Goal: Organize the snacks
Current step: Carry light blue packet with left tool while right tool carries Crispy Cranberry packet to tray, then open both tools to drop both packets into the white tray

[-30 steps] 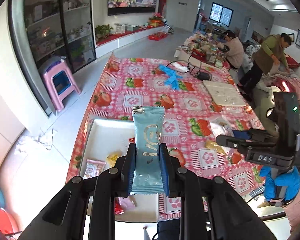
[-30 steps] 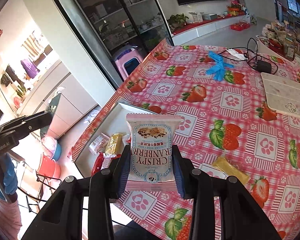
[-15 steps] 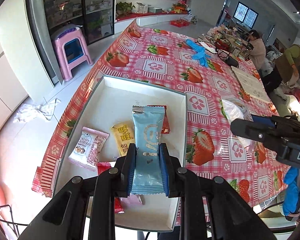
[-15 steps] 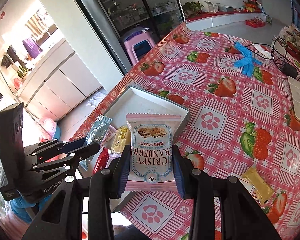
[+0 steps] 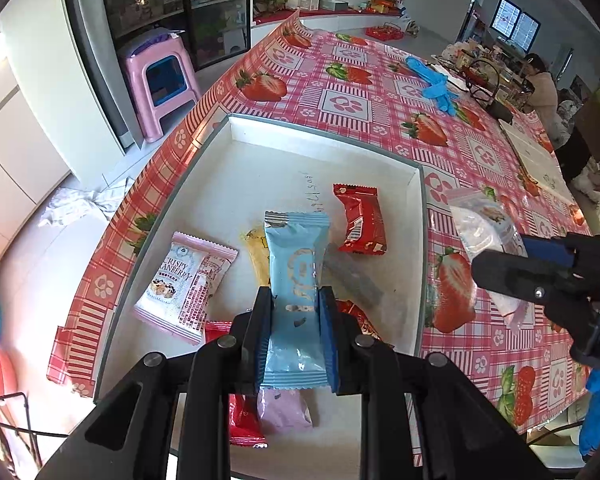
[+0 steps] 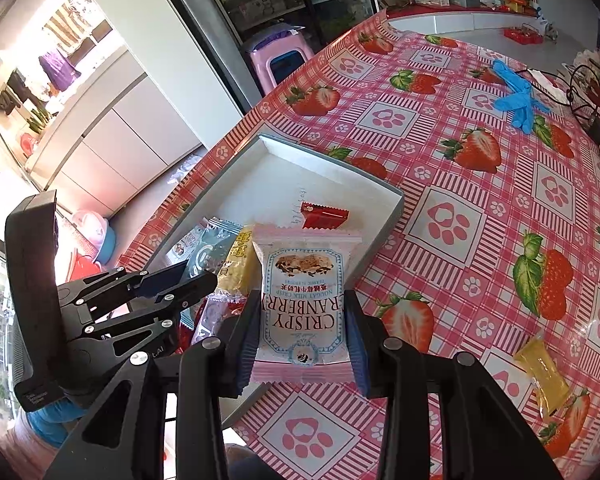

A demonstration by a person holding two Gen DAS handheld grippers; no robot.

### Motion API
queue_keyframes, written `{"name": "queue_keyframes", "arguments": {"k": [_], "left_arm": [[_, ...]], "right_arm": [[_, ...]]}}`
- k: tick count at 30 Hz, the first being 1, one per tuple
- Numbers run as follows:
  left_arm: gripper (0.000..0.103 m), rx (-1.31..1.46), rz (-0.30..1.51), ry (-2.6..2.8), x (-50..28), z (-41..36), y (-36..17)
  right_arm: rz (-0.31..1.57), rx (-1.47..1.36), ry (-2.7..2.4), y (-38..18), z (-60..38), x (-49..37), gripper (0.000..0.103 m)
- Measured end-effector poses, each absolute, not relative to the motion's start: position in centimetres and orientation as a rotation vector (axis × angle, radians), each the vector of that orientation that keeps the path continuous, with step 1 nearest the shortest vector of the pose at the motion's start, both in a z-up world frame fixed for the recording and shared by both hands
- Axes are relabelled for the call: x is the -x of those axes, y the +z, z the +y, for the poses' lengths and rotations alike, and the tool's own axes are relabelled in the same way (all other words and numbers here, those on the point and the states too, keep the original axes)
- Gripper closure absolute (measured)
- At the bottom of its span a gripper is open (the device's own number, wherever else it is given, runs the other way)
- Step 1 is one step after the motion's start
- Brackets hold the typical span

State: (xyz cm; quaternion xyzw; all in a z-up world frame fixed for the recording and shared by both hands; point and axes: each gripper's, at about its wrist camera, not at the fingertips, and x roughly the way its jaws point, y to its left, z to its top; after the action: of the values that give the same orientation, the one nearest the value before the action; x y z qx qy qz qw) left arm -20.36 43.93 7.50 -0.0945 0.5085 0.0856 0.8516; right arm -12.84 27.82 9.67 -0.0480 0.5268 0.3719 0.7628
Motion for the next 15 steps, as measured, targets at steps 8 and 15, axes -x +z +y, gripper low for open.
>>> {"name": "queue_keyframes", "arguments": {"k": [8, 15], "left_arm": [[0.078, 0.199, 1.09, 0.185, 20.1, 44.6, 6.5], [0.078, 0.179, 1.094, 0.192, 20.3, 44.7, 6.1]], "right_arm": [[1.143, 0.149, 0.799, 9.2, 28.9, 12.6, 0.062], [1.132, 0.189, 0.791, 8.7, 29.5, 12.7, 0.062]]}}
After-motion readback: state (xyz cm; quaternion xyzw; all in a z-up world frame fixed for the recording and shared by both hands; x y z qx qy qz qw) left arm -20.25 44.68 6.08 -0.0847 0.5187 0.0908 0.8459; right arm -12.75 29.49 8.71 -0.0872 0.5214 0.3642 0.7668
